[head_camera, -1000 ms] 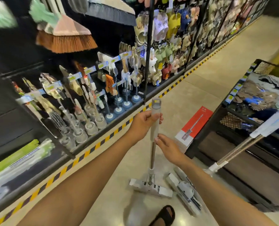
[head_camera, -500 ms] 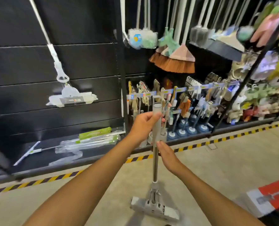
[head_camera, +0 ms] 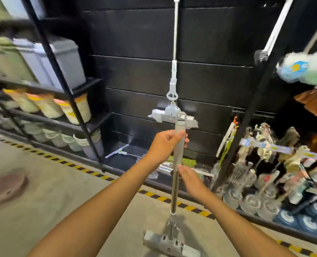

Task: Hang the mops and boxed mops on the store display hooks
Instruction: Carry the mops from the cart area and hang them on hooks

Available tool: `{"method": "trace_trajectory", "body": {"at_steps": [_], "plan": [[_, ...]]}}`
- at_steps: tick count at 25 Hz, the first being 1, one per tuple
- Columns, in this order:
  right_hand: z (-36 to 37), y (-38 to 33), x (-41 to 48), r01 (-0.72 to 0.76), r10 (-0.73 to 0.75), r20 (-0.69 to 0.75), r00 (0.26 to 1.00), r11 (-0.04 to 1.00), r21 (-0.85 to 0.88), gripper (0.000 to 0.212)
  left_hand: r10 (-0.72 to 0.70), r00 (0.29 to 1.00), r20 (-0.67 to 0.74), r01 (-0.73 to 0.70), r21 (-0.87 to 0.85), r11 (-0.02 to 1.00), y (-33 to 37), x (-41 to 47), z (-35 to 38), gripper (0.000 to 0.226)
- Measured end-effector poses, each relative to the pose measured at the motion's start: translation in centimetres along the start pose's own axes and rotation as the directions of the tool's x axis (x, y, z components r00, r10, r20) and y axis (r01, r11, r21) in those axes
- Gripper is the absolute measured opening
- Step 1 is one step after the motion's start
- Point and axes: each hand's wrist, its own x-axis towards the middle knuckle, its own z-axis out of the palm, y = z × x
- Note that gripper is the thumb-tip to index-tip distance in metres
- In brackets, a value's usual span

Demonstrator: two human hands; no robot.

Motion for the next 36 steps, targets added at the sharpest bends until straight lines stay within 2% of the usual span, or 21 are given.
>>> {"method": "trace_trajectory", "body": {"at_steps": [3, 8, 9, 12, 14, 19, 23, 28, 36], "plan": [[1.2, -1.6, 7.0, 0.032, -0.033, 0.074, 0.997, 0.999, 0.005, 0.042, -0.017, 0.995, -0.100, 0.018, 0.008, 1.000, -0.4, 5.1, -3.9, 0.023], [1.1, -4.4, 17.1, 0.117, -0.114, 0.196, 0.974, 0.993, -0.004, 0.046, 0.002, 0.979, -0.204, 0.007, 0.046, 0.999, 0.8, 12.9, -8.0, 0.025], [0.8, -5.3, 19.0, 0.142, -0.138, 0.215, 0.967, 0.990, -0.005, 0.050, 0.016, 0.976, -0.218, -0.004, 0.054, 0.999, 1.2, 14.4, -8.7, 0.026], [-0.3, -8.4, 24.0, 0.176, -0.169, 0.246, 0.955, 0.984, -0.009, 0.079, 0.057, 0.967, -0.249, -0.043, 0.062, 0.997, 3.4, 18.8, -10.8, 0.030], [-1.3, -10.9, 27.0, 0.210, -0.204, 0.251, 0.946, 0.978, 0.000, 0.082, 0.100, 0.962, -0.256, -0.083, 0.077, 0.994, 5.7, 21.5, -12.0, 0.036], [-4.3, -19.7, 33.2, 0.231, -0.238, 0.202, 0.950, 0.971, 0.061, 0.051, 0.210, 0.934, -0.290, -0.175, 0.144, 0.974, 13.2, 28.5, -14.7, 0.043], [-7.4, -26.9, 37.3, 0.276, -0.280, 0.105, 0.954, 0.960, 0.052, 0.051, 0.312, 0.909, -0.277, -0.270, 0.177, 0.946, 19.0, 34.8, -16.8, 0.045], [-11.6, -35.3, 42.4, 0.338, -0.338, -0.037, 0.941, 0.941, -0.003, 0.058, 0.412, 0.894, -0.174, -0.394, 0.131, 0.910, 26.7, 42.6, -18.7, 0.050], [-16.0, -44.4, 46.0, 0.399, -0.396, -0.186, 0.899, 0.917, -0.024, 0.054, 0.509, 0.860, -0.030, -0.506, 0.062, 0.860, 36.1, 49.3, -19.8, 0.054]]}}
